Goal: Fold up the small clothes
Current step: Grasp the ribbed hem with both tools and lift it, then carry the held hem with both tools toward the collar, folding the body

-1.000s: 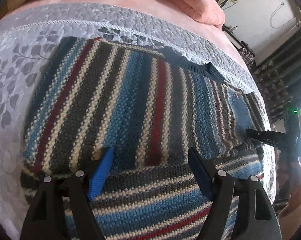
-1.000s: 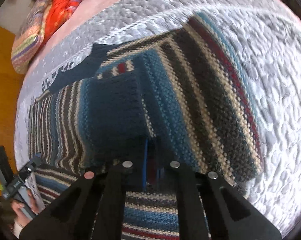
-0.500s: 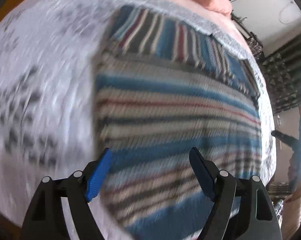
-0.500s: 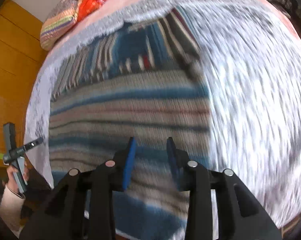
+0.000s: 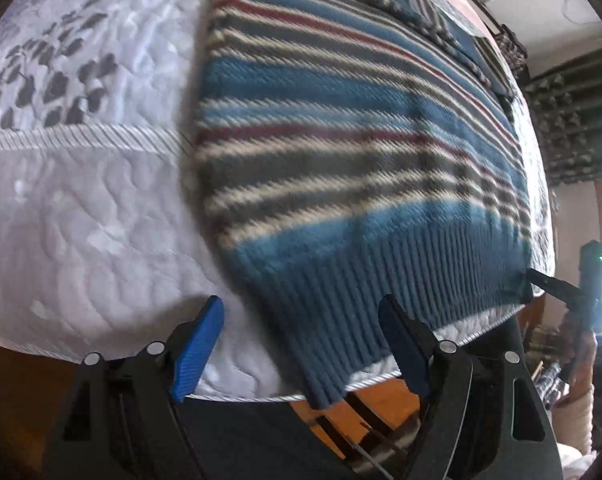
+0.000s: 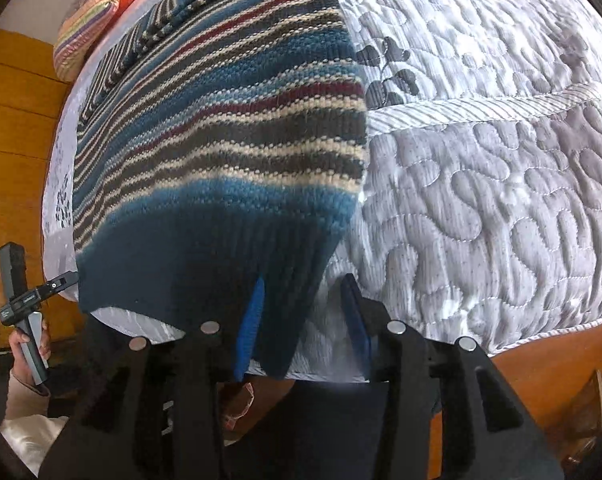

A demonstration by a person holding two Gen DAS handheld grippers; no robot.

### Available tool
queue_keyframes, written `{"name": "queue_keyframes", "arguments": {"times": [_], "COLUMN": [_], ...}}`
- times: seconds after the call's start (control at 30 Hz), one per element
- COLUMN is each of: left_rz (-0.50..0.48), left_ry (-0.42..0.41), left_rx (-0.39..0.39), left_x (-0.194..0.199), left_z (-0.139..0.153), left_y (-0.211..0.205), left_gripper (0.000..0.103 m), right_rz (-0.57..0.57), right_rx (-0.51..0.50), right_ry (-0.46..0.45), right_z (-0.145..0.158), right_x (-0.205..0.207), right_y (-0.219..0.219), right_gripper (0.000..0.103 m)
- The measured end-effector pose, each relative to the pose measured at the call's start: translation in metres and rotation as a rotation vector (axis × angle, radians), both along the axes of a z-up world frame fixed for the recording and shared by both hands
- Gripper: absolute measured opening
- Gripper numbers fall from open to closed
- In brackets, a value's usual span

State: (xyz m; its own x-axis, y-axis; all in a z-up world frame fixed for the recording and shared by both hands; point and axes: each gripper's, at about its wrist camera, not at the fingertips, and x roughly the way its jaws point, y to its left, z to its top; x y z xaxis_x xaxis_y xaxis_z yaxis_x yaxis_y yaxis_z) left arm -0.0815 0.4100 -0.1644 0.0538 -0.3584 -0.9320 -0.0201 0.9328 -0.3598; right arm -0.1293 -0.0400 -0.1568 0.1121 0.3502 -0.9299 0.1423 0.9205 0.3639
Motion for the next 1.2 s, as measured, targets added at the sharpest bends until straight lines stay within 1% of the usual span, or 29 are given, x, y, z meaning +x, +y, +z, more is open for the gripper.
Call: {"name": "queue_keyframes", "arguments": {"times": [0.07,0.1,0.13,0.2,0.3,0.37,0.4,0.43,0.47,0.5,0.53,0.63,0.7,0.8,0.87,0.97,1.07,1.2], "left_rz": [-0.005,-0.009,-0.012,-0.022,0.009,0.035,0.045,0.047,0.045,0.041,0.034,0.047,0.05,0.072,0.088,0.115,0.152,0.212], "left_ry": [0.009,0.018,0.02,0.015,0.019,0.029,0.037,0.044,0.052,0.056,0.056,0.039,0.009,-0.041,-0.082,-0.122,-0.142,-0.136], "left_rx": [-0.028,-0.049,-0.055,-0.05,-0.085,-0.133,-0.139,-0.13,-0.115,-0.093,-0.076,-0.11,-0.143,-0.208,-0.232,-0.256,-0.252,-0.279], "left_x": [-0.003,-0.004,-0.005,-0.007,-0.007,-0.01,-0.012,-0.014,-0.015,-0.016,-0.016,-0.017,-0.015,-0.008,0.001,0.016,0.038,0.059], "left_z": [-0.002,-0.003,-0.004,-0.005,-0.006,-0.006,-0.006,-0.008,-0.01,-0.012,-0.013,-0.006,0.006,0.026,0.043,0.057,0.061,0.053], "left_y": [-0.005,-0.008,-0.012,-0.017,-0.014,-0.01,-0.007,-0.006,-0.006,-0.006,-0.007,-0.006,-0.008,-0.007,-0.005,0.001,0.01,0.017], "left_gripper": [0.08,0.08,0.08,0.08,0.078,0.071,0.06,0.044,0.034,0.019,0.013,0.01,0.01,0.009,0.009,0.009,0.009,0.009], "right_rz": [0.004,0.013,0.026,0.059,0.073,0.083,0.084,0.091,0.098,0.106,0.108,0.112,0.097,0.052,0.022,-0.033,-0.052,-0.076], "right_rx": [0.013,0.037,0.043,0.019,0.003,-0.009,-0.009,-0.016,-0.022,-0.017,-0.002,0.05,0.116,0.234,0.293,0.373,0.384,0.386], "right_ry": [-0.003,-0.005,-0.011,-0.02,-0.015,-0.016,-0.018,-0.02,-0.021,-0.022,-0.024,-0.054,-0.078,-0.123,-0.146,-0.18,-0.191,-0.179], "right_z": [0.0,0.0,0.001,0.002,-0.002,-0.002,-0.002,-0.002,-0.002,-0.001,0.0,0.008,0.016,0.031,0.039,0.051,0.057,0.054], "right_x": [0.003,0.003,0.005,0.011,0.012,0.011,0.009,0.008,0.007,0.006,0.006,0.006,0.006,0.011,0.017,0.037,0.059,0.093], "right_y": [0.004,0.008,0.012,0.023,0.027,0.026,0.025,0.024,0.023,0.021,0.021,0.019,0.015,0.003,-0.004,-0.018,-0.024,-0.025], "right_gripper": [0.041,0.041,0.041,0.041,0.04,0.036,0.032,0.026,0.024,0.018,0.011,0.01,0.01,0.009,0.009,0.009,0.009,0.009]}}
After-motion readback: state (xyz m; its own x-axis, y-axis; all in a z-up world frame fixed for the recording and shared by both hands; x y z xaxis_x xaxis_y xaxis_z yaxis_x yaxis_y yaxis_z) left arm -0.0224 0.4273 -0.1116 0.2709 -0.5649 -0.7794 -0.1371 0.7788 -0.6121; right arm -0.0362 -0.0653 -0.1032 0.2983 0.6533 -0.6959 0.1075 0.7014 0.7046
